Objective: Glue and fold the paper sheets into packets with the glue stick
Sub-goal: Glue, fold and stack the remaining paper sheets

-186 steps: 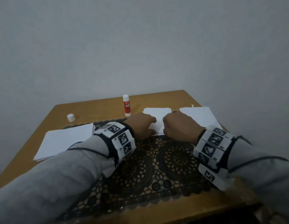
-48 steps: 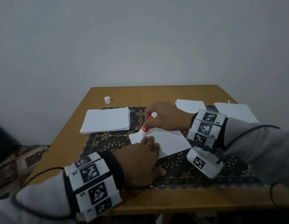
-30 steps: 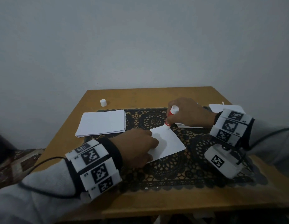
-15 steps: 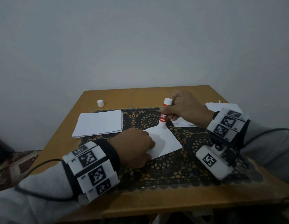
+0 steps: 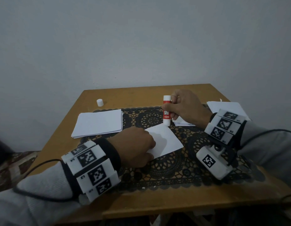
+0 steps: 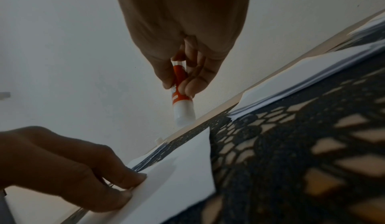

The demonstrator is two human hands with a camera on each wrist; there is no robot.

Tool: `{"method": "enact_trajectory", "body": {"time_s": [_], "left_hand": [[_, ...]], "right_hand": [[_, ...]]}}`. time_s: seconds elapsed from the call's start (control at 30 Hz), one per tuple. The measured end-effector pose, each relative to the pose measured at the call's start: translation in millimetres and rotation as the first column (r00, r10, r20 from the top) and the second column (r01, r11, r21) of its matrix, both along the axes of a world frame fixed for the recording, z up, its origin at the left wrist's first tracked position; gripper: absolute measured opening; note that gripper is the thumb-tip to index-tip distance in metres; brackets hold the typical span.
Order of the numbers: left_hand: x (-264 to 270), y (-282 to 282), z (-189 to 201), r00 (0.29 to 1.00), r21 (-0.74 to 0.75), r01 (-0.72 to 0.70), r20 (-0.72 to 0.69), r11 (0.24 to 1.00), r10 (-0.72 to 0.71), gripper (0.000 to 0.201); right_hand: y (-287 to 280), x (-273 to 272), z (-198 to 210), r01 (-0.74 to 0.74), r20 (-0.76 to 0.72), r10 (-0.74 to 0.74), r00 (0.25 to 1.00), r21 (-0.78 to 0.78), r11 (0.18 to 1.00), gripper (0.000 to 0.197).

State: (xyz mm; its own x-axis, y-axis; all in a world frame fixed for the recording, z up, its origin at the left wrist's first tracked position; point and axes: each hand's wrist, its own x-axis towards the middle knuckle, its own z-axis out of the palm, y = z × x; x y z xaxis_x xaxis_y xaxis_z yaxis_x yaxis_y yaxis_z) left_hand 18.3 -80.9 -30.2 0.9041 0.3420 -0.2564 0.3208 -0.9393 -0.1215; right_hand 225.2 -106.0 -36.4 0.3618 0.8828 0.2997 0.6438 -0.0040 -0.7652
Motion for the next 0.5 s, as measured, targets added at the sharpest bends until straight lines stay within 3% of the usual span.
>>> {"method": "enact_trajectory", "body": {"time_s": [0.13,0.4,0.5], "left_hand": [[-0.1,-0.1,-0.3,1.000,-0.008,0.002,0.003,1.000,-0.002,0.036],[5.0,3.3,1.5,1.000,0.005,-0.009,0.026,1.000,0.009,0.036],[7.8,4.6,0.7,0.999,-0.005,-0.002,0.033,1.000,0.002,0.045]], "right_hand": [[-3.6,-1.4,0.8,-0.081,-0.071,0.081,0.994,0.005,0.997,0.039],[-7.0,-2.2,-5.0,-0.099,0.151,0.112,0.982,-0.092,0.991,0.029],[-9.5,-1.5,1.3,-0.113,0.171,0.144,0.975,-0.183,0.977,0.013]]}}
